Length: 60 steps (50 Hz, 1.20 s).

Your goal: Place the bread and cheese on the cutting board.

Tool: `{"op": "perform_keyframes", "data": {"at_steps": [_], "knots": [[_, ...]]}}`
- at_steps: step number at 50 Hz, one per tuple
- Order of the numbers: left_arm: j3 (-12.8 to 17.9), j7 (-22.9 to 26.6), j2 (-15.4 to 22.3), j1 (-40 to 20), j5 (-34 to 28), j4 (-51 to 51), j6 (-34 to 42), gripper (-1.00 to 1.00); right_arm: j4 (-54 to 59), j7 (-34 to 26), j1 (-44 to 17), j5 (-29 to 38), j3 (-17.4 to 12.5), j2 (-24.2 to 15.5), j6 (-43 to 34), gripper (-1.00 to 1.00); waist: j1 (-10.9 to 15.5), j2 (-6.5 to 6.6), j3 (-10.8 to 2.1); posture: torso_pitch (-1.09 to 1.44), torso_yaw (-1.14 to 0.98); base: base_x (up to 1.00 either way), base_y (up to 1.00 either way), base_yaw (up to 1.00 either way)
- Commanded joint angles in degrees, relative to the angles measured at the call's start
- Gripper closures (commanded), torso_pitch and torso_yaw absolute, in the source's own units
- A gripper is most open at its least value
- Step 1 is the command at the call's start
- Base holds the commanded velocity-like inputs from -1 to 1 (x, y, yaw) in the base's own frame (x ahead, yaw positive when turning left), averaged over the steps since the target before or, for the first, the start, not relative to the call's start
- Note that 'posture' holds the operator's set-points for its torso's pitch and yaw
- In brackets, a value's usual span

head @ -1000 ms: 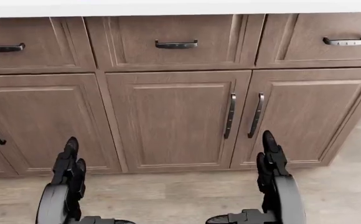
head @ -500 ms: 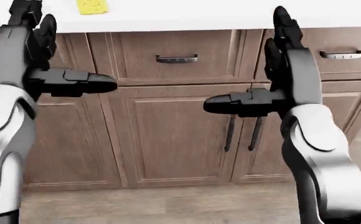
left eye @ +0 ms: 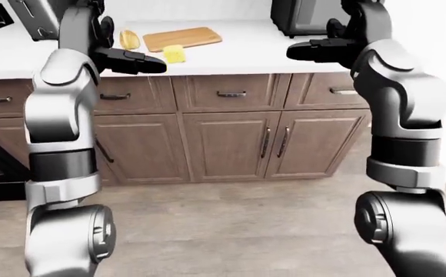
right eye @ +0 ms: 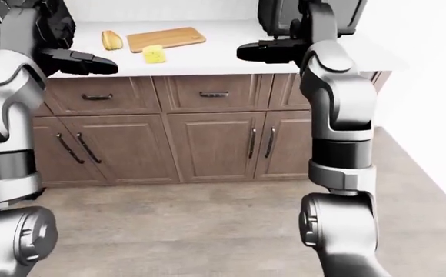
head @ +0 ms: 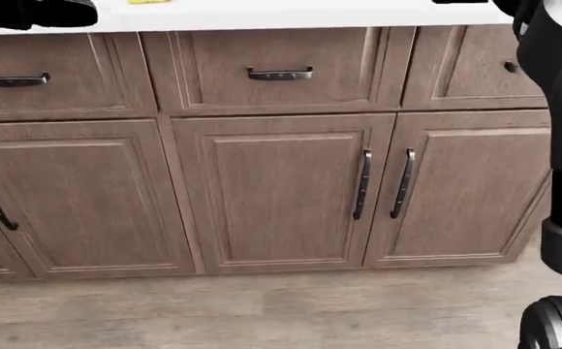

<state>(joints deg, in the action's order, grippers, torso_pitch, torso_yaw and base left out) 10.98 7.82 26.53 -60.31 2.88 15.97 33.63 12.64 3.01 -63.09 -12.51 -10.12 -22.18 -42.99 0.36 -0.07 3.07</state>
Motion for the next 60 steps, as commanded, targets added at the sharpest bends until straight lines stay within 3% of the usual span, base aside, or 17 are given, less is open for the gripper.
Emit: {"op": "perform_keyframes", "data": {"at_steps": [1, 4, 5, 16, 21, 22, 25, 31, 34, 35, 37, 45, 49, 50, 51, 54, 60], "knots": [[0.4, 0.0, 0.8, -2.1, 0.2, -2.2, -1.5, -1.00, -1.7, 0.0, -2.6, 0.2, -0.3, -0.8, 2.4, -1.00, 0.0, 0.06, -1.96, 0.00, 0.00, 0.00, 0.00, 0.00], [0.7, -0.1, 0.6, -1.1, 0.6, -2.9, -1.8, -1.00, -2.2, 0.1, -2.6, 0.3, -0.3, -0.7, 2.6, -1.00, 0.0, 0.05, -1.91, 0.00, 0.00, 0.00, 0.00, 0.00], [0.8, -0.1, 0.8, -0.9, 0.8, -3.3, -1.5, -1.00, -2.1, -0.1, -2.3, 0.6, 0.0, -0.7, 3.2, -1.00, -0.2, 0.39, -3.15, 0.00, 0.00, 0.00, 0.09, 0.00], [1.4, -0.3, 1.1, 1.4, 1.8, -3.6, -3.0, -1.00, -2.2, 1.3, -2.4, -0.5, -0.1, -0.1, 2.1, -1.00, -0.6, 1.48, -2.60, 0.00, 0.00, 0.00, 0.09, 0.00], [1.7, 0.1, 1.9, 2.2, 1.9, -2.9, -4.0, -1.00, -2.5, 1.2, -1.6, -0.3, 0.1, 0.3, 2.4, -1.00, -0.8, -2.65, -2.13, 0.00, 0.00, 0.00, 0.09, 0.00], [1.5, 0.1, 1.8, 2.2, 1.8, -2.9, -4.0, -1.00, -2.7, 1.2, -1.2, -0.2, 0.1, 0.4, 2.5, -1.00, -0.7, -1.20, -2.21, 0.00, 0.00, 0.00, 0.09, 0.00], [1.2, 0.0, 1.4, 2.2, 1.7, -1.8, -4.9, -1.00, -1.6, 0.8, -0.8, 0.1, 0.0, 0.3, 3.4, -1.00, -0.4, -1.94, -2.92, 0.00, 0.00, 0.00, 0.08, 0.00], [1.1, -0.2, 0.8, 3.0, 1.4, -1.0, -6.1, -1.00, -1.5, 0.8, -0.1, 0.4, 0.2, 0.8, 4.1, -1.00, -0.2, 1.03, -2.17, 0.00, 0.00, 0.00, 0.08, 0.00], [1.4, -0.2, 1.0, 2.9, 1.6, -1.3, -5.7, -1.00, -1.9, 0.4, 0.7, 0.8, 0.4, 0.9, 4.3, -1.00, -0.7, 6.34, -3.25, 0.00, 0.00, 0.00, 0.08, 0.00], [1.5, 0.0, 1.0, 2.9, 2.0, -1.4, -5.5, -1.00, -2.0, 0.5, 0.5, 0.9, 0.3, 0.9, 4.1, -1.00, -0.5, 3.95, -2.80, 0.00, 0.00, 0.00, 0.08, 0.00], [1.4, -0.2, 1.0, 3.0, 2.0, -1.8, -5.3, -1.00, -2.0, 0.5, 0.0, 0.8, 0.1, 0.8, 3.7, -1.00, -0.6, 4.32, -2.93, 0.00, 0.00, 0.00, 0.08, 0.00], [1.0, -0.1, 0.9, 3.3, 1.5, -2.6, -5.0, -1.00, -2.1, 0.5, 0.3, 0.6, -0.2, 0.6, 3.8, -1.00, -0.6, 0.14, -2.64, 0.00, 0.00, 0.00, 0.08, 0.00], [1.1, 0.0, 0.8, 3.5, 0.8, -2.3, -5.4, -1.00, -1.9, 0.5, 0.4, 0.7, 0.0, 0.7, 4.1, -1.00, -0.3, -4.72, -2.97, 0.00, 0.00, 0.00, 0.08, 0.00], [1.5, -0.1, 0.6, 3.4, 1.3, -1.8, -5.5, -1.00, -2.0, 0.5, 0.5, 0.8, 0.1, 0.7, 4.1, -1.00, -0.6, -2.41, -2.79, 0.00, 0.00, 0.00, 0.08, 0.00], [1.7, 0.0, 1.0, 3.3, 1.4, -1.5, -5.7, -1.00, -2.0, 0.4, 0.3, 0.8, 0.1, 0.6, 3.9, -1.00, -0.2, -3.27, -2.99, 0.00, 0.00, 0.00, 0.08, 0.00], [1.5, -0.1, 1.1, 2.9, 1.7, -0.7, -5.9, -1.00, -1.0, 0.1, -0.2, 1.1, 0.2, 0.5, 4.4, -1.00, -0.2, -2.27, -3.51, 0.00, 0.00, 0.00, 0.08, 0.00], [1.4, -0.1, 1.3, 2.9, 1.9, -1.2, -5.2, -1.00, -1.4, 0.0, 0.0, 1.3, 0.3, 0.8, 4.3, -1.00, -0.4, 1.56, -2.49, 0.00, 0.00, 0.00, 0.08, 0.00]]}}
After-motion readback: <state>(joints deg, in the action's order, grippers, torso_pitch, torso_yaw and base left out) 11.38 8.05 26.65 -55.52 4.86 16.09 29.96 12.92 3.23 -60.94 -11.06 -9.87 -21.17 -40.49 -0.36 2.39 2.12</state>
